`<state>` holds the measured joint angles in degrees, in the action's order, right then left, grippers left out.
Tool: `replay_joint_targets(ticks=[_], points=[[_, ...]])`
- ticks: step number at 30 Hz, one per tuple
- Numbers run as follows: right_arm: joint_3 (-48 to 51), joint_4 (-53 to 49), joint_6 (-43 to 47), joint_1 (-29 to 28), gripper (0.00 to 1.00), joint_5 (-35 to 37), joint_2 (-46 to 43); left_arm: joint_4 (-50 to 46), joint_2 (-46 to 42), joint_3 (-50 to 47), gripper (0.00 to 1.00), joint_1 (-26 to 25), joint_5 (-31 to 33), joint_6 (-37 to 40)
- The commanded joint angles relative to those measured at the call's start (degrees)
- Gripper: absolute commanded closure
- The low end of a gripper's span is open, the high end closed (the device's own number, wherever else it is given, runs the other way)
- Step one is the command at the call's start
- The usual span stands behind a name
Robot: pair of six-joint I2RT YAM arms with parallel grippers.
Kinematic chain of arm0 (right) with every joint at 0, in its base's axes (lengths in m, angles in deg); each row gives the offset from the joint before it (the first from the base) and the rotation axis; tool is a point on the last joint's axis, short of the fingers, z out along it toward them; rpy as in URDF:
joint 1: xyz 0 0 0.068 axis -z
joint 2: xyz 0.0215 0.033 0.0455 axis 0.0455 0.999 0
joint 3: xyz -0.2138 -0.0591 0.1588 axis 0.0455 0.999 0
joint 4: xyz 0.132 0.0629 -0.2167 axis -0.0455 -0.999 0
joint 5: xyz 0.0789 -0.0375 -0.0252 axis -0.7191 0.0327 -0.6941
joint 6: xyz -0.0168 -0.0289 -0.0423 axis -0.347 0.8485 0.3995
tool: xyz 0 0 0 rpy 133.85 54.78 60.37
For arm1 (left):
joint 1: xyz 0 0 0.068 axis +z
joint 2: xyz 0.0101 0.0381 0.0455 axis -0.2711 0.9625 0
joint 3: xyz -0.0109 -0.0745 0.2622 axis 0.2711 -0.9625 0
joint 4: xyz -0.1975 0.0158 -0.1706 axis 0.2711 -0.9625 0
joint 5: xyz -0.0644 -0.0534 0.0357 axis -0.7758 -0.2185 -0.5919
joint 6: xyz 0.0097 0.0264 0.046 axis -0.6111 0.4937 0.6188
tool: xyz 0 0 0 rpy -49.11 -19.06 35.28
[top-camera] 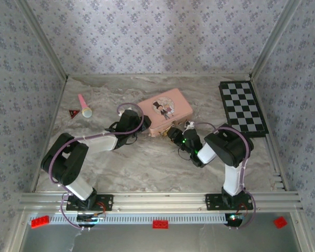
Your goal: Unlock the padlock with the key
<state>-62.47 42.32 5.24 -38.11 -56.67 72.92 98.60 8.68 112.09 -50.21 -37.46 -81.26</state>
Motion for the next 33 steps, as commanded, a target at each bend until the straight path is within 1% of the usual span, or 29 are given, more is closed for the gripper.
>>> replay_joint_targets(ticks=[1,2,8,13,15,19,24,33], points=[[-0.9,-3.8,3.2,0.6,0.69,-2.5,4.8,-6.4,0.9,-0.8,0.40,0.7,1.0,0.3],[-1.0,-2.8,3.2,0.7,0.69,-2.8,5.4,-6.5,0.8,-0.8,0.40,0.7,1.0,0.3],[0.9,2.0,1.1,0.4,0.84,-1.8,7.0,-7.0,0.3,-1.0,0.40,0.7,1.3,0.4],[4.5,4.5,-0.4,-0.1,0.91,1.5,5.2,-7.3,0.5,-0.8,0.40,0.8,1.9,0.5],[5.2,7.0,-1.8,0.2,0.94,1.7,5.3,-7.3,0.7,-0.6,0.40,0.7,1.9,0.5],[4.5,8.5,-4.6,1.4,0.99,0.6,5.6,-7.0,1.0,-0.8,0.40,0.8,1.7,0.2],[4.3,9.6,-6.9,2.8,1.00,1.3,4.8,-7.1,0.8,-0.9,0.40,0.8,1.6,0.2],[4.7,9.2,-8.1,4.6,1.00,1.3,2.2,-7.2,0.7,-1.2,0.40,0.8,1.8,0.3]])
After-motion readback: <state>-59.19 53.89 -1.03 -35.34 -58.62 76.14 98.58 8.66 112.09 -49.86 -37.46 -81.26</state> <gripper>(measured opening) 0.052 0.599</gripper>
